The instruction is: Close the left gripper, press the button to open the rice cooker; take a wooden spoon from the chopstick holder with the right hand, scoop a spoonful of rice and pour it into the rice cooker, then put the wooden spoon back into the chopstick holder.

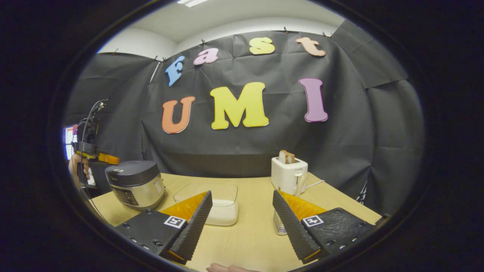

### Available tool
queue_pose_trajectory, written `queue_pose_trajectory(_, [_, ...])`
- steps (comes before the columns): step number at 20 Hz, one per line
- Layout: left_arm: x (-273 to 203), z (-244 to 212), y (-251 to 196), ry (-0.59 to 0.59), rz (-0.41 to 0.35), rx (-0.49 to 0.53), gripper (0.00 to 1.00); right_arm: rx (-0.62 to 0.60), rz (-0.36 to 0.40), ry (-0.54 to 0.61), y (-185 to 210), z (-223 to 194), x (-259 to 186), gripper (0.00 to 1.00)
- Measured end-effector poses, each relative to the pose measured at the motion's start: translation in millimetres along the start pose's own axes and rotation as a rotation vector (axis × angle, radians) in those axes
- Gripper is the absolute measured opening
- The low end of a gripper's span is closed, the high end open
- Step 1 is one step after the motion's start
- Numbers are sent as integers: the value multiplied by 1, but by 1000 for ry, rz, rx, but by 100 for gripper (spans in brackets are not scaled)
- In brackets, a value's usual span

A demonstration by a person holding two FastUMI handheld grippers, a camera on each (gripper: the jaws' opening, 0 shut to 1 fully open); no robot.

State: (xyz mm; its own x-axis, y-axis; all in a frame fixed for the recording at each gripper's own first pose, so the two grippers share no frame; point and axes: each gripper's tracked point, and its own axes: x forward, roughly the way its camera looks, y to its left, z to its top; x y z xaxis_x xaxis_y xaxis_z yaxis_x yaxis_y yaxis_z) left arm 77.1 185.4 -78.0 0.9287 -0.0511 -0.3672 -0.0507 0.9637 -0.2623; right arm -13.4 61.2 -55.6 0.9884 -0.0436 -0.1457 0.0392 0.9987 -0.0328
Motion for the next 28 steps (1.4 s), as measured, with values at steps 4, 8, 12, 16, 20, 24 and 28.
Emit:
queue_pose_trajectory(4, [3,-17,1,75,19,-1,3,27,30,-9,1,-3,-8,92])
queue_pose_trajectory(8, [3,-19,1,106,23,5,3,45,42,-9,-5,-9,-17,92])
queue_pose_trajectory(12, [-3,-26,1,160,29,64,3,76,33,-16,-17,-4,-28,95])
queue_pose_trajectory(16, [-3,-26,1,167,12,30,3,107,29,-60,-23,14,-46,92])
queue_pose_trajectory(20, [-6,-20,0,176,-10,-10,3,96,30,-104,-24,30,-64,95])
queue_pose_trajectory(24, [-26,18,3,33,25,-4,3,55,-1,-136,-35,39,-72,95])
queue_pose_trajectory(28, [-53,50,-11,-67,28,31,3,52,-26,-143,-43,41,-74,95])
